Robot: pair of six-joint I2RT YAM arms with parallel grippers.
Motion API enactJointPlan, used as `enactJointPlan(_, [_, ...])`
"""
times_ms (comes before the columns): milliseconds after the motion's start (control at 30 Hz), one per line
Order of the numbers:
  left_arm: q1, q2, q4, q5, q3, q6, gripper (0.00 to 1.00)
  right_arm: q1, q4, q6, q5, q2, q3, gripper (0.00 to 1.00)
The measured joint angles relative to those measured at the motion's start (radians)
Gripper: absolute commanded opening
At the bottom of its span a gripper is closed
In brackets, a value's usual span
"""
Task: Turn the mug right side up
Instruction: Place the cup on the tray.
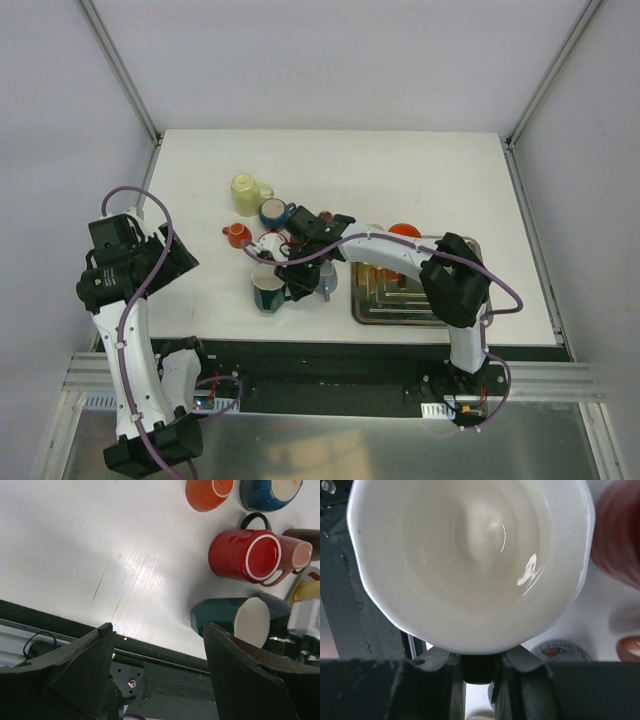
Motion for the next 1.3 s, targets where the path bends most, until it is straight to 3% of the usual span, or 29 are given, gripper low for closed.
enactJointPlan(167, [0.0,0.08,0.038,0.016,0.035,0.005,0.7,-0.075,-0.022,0.031,-0.008,-0.081,0.004,0.0])
enactJointPlan(367, [0.0,0.193,0.093,0.079,0.065,0.029,0.65,-0.198,0.011,0.114,0.074,-0.365,-0.033,0.0])
enactJointPlan(500, [0.0,0.276,0.114,0.123,0.066,0.03,0.65,-0.371,0.024,0.215,0.18,-0.585,-0.109,0.0])
enactJointPlan(633, [0.0,0.318,0.121,0.131,0.08,0.032,0.65,-0.608,0.026,0.333,0.367,-0.703,-0.219,0.0])
enactJointPlan(767, [0.0,0.335,0.124,0.133,0.106,0.035,0.64,-0.764,-0.022,0.407,0.542,-0.725,-0.332,0.0])
enactJointPlan(900, [0.0,0.342,0.132,0.134,0.114,0.037,0.64,-0.821,-0.105,0.476,0.611,-0.724,-0.41,0.0])
enactJointPlan(1300, [0.0,0.315,0.136,0.133,0.099,0.037,0.65,-0.843,-0.108,0.637,0.592,-0.647,-0.516,0.0])
